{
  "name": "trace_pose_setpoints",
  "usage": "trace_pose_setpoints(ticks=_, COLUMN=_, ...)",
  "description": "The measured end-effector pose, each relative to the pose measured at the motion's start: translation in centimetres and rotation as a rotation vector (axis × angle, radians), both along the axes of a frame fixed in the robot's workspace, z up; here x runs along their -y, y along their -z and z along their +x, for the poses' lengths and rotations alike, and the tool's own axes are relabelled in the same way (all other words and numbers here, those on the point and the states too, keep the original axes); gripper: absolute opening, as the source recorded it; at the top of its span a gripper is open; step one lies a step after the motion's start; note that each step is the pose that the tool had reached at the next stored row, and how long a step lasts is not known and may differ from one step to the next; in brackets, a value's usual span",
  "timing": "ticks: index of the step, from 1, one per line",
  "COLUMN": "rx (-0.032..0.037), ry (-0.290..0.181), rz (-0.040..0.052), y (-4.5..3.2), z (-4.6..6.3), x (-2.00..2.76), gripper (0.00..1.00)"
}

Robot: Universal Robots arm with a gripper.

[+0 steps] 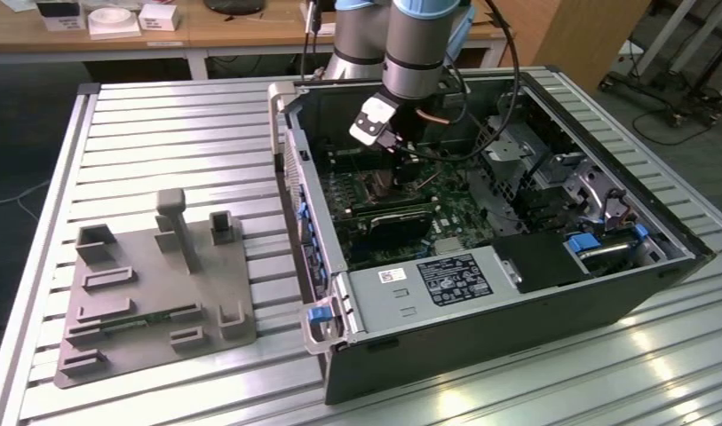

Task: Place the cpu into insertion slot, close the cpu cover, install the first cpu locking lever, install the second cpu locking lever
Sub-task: 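Place the cpu into insertion slot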

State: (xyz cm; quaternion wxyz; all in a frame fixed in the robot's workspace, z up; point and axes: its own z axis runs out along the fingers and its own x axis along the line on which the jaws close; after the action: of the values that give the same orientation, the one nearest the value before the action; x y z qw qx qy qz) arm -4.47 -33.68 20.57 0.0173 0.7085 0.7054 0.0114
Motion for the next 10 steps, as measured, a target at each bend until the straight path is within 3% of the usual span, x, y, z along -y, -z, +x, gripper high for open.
trace_pose_setpoints(ticks=10, rx=0.0000, ry=0.000, rz=0.0001, y=0.44, z=0.00, x=-0.08, gripper=0.54)
